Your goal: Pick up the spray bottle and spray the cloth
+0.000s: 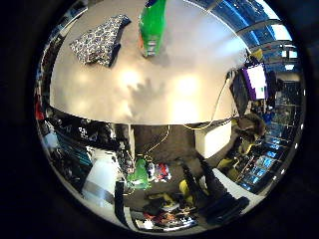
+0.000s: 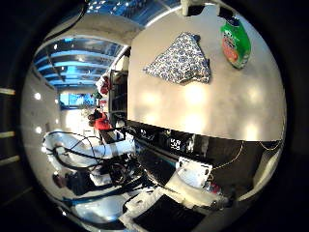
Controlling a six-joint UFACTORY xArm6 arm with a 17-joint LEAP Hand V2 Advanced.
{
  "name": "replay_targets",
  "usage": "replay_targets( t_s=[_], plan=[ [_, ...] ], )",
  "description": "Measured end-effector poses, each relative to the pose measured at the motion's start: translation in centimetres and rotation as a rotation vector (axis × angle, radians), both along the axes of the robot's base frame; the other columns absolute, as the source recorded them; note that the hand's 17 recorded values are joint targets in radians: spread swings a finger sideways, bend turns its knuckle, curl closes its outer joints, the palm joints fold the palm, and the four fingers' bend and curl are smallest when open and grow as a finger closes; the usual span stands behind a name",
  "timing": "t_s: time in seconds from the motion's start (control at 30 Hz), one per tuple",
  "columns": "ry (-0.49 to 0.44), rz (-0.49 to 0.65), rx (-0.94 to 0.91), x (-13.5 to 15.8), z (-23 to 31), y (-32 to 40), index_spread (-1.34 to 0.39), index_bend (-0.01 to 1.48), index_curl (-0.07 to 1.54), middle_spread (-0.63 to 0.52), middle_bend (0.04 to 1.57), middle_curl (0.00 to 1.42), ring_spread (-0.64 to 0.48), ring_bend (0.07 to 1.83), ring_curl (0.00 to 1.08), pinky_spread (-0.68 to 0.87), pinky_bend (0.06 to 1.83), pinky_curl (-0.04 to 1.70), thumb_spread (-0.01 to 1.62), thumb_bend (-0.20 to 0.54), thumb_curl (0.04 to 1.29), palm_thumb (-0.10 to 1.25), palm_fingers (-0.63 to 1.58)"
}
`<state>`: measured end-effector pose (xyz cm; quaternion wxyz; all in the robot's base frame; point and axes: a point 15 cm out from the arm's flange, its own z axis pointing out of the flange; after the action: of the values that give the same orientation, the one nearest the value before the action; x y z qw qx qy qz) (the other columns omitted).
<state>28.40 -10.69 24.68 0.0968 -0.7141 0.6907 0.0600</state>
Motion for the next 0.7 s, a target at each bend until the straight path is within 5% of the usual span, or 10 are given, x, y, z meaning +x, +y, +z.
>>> replay_targets(
  t_s=[0.7],
  plan=[
    [0.005,0.000,-0.002,-0.07,-0.05,-0.12,-0.32,0.16,0.29,0.01,0.20,0.34,0.16,0.22,0.26,0.43,0.33,0.30,1.04,-0.025,0.26,0.38,0.20]
  ],
)
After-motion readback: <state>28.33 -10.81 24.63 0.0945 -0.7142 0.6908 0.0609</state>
